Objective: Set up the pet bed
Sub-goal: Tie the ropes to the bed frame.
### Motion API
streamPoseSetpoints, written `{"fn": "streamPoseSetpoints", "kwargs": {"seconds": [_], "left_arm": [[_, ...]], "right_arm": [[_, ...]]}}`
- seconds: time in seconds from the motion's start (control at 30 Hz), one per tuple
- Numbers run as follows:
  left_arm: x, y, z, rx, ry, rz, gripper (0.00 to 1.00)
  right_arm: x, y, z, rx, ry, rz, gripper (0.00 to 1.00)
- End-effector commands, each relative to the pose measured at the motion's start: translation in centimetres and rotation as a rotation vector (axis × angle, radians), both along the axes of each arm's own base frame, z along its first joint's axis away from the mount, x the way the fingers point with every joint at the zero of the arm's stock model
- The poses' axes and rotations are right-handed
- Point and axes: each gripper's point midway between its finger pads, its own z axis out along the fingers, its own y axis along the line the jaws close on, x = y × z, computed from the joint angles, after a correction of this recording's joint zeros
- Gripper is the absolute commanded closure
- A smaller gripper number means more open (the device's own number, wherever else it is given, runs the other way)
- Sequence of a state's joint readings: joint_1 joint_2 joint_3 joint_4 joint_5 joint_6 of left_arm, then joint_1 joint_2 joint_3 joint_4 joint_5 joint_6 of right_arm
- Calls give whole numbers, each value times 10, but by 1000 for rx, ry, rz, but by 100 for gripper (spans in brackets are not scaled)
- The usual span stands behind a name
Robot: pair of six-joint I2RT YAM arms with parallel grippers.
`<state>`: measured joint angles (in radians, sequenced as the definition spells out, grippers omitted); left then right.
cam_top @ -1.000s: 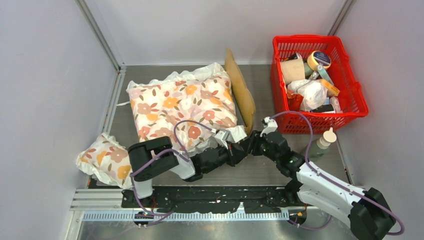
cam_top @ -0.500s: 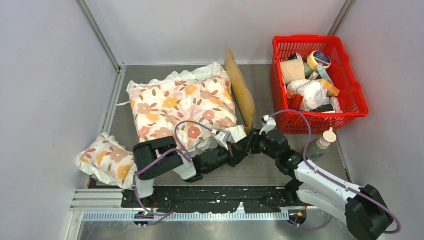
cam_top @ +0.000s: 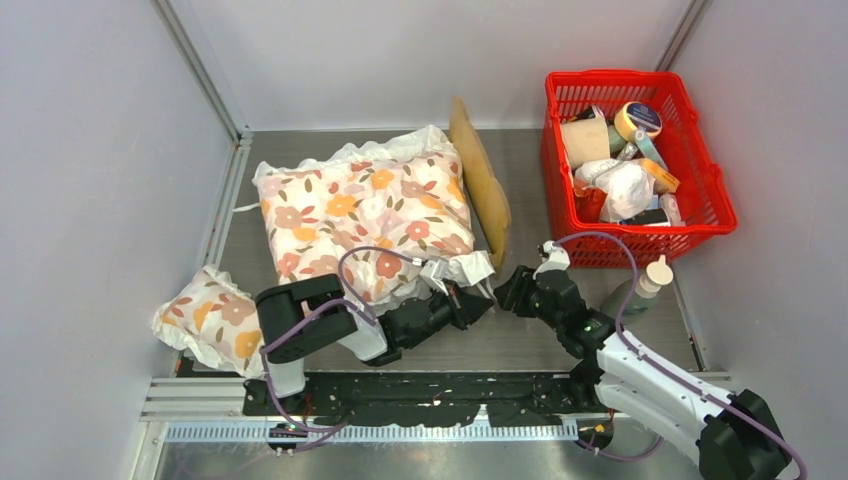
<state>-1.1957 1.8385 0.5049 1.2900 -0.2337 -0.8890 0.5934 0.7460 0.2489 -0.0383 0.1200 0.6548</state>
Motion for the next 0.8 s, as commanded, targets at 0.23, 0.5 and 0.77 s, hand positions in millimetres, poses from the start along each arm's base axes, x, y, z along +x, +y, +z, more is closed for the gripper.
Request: {"fn": "streamPoseSetpoints", "kwargs": {"seconds": [0.23,0.5,0.77], "left_arm": [[10,-1,46,-114,-17,47,100],[7,-6,49,-125,-16,26,100],[6,-7,53,-128,-23,13,100]], "right_arm": [[-15,2,-39,86,93,-33,50],[-18,3,-59,31,162,-14,68],[-23,20,-58,115,101,80,95]]}}
